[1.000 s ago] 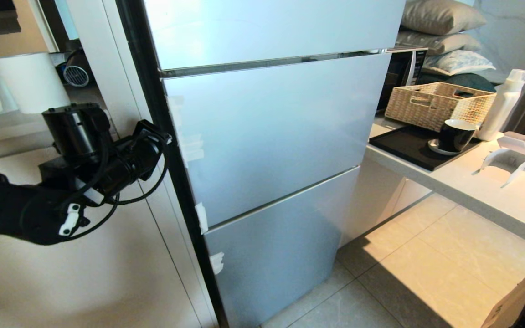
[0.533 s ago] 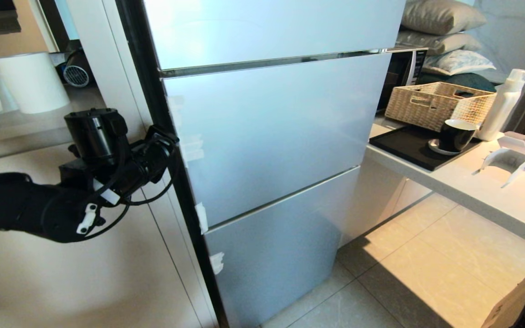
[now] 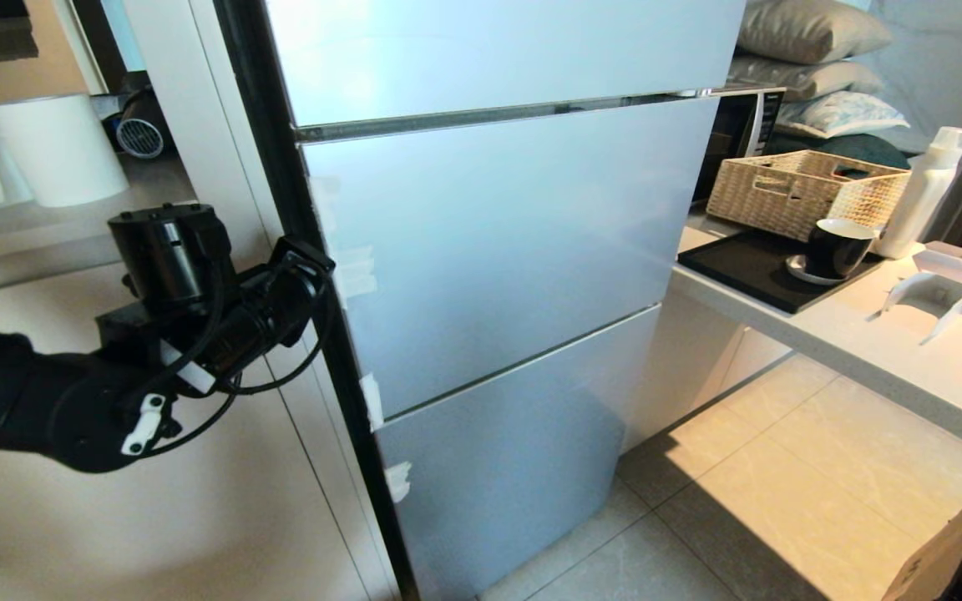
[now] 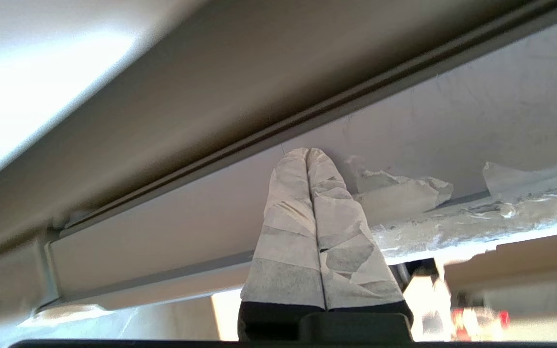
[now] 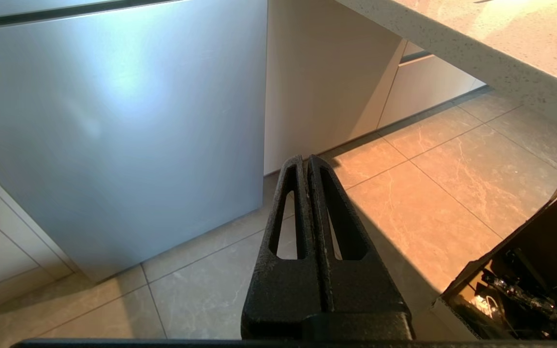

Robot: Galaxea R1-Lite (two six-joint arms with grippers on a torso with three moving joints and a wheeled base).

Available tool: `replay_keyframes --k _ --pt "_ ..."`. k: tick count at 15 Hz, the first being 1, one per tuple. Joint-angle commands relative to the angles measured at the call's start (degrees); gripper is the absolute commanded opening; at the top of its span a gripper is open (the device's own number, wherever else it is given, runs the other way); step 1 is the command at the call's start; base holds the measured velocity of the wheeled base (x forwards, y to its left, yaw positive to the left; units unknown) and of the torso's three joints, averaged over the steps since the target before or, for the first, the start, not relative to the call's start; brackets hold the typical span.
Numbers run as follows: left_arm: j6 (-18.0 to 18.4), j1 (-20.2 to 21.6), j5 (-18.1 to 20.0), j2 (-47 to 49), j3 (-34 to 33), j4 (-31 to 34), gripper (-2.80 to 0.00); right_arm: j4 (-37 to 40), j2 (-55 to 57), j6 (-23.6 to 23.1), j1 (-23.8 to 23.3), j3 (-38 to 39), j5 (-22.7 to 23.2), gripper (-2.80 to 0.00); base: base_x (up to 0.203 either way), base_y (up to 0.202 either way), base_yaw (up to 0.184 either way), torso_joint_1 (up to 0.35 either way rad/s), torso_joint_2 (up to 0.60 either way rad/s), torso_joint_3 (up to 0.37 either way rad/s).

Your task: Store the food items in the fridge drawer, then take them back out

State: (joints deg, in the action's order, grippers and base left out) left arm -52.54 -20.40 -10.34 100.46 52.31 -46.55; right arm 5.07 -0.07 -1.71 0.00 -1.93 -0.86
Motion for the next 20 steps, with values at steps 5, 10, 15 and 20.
replay_keyframes --k 5,10,15,20 --pt "-0.28 -2.19 0.14 -2.72 -2.77 -0.21 -2.8 0.03 0.07 0.04 0.0 -0.01 -0.02 -2.8 0.0 0.0 0.0 0.0 0.0 0.0" --pt "-0.38 -4.2 0.58 -3.02 -4.6 -0.3 -2.8 0.03 0.07 -0.05 0.0 -0.01 -0.02 -2.8 0.0 0.0 0.0 0.0 0.0 0.0" --pt "-0.37 -6.47 0.51 -4.65 -6.58 -0.28 -2.8 0.03 0.07 -0.05 0.0 -0.01 -0.02 -2.8 0.0 0.0 0.0 0.0 0.0 0.0" --pt "-0.21 -10.18 0.0 -7.53 -10.23 -0.16 -2.8 0.03 0.07 -0.01 0.05 -0.01 -0.02 -2.8 0.0 0.0 0.0 0.0 0.0 0.0"
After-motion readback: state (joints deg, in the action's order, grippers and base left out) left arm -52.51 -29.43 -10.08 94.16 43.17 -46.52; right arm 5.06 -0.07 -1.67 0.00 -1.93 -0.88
